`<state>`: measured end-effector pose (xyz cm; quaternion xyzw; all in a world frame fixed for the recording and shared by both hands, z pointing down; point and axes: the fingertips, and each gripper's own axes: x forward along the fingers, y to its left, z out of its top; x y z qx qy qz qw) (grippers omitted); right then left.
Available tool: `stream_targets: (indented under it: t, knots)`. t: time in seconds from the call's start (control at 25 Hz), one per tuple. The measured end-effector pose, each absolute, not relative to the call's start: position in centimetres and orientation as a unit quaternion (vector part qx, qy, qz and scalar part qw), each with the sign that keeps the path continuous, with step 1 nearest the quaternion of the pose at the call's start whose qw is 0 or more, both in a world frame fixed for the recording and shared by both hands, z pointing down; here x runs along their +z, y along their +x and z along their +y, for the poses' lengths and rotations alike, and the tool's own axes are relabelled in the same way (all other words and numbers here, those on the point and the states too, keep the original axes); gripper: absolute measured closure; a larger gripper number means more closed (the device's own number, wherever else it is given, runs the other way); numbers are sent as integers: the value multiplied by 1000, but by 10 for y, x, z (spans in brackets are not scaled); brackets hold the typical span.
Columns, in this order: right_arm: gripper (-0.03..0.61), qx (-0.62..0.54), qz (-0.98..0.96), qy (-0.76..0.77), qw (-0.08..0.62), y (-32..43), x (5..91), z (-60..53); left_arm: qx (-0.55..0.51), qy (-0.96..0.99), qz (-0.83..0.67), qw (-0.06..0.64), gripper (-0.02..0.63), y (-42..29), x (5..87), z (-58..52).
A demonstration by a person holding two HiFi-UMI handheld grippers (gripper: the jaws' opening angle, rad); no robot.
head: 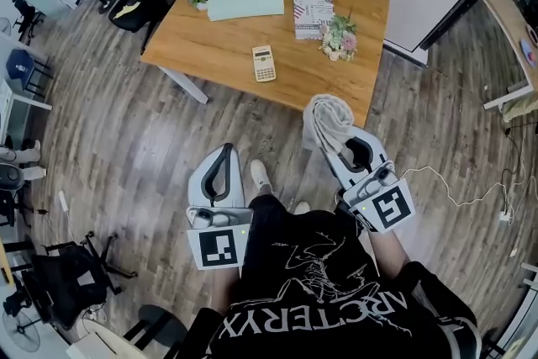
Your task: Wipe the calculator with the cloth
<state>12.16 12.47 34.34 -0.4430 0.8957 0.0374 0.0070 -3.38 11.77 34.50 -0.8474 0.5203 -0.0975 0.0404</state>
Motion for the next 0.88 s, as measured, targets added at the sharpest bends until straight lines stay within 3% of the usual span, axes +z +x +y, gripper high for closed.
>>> stream_targets:
  t: [0.88]
  knots:
    - [486,39,863,-504,-4,63,322,-170,-106,-892,438,26,604,-75,348,-186]
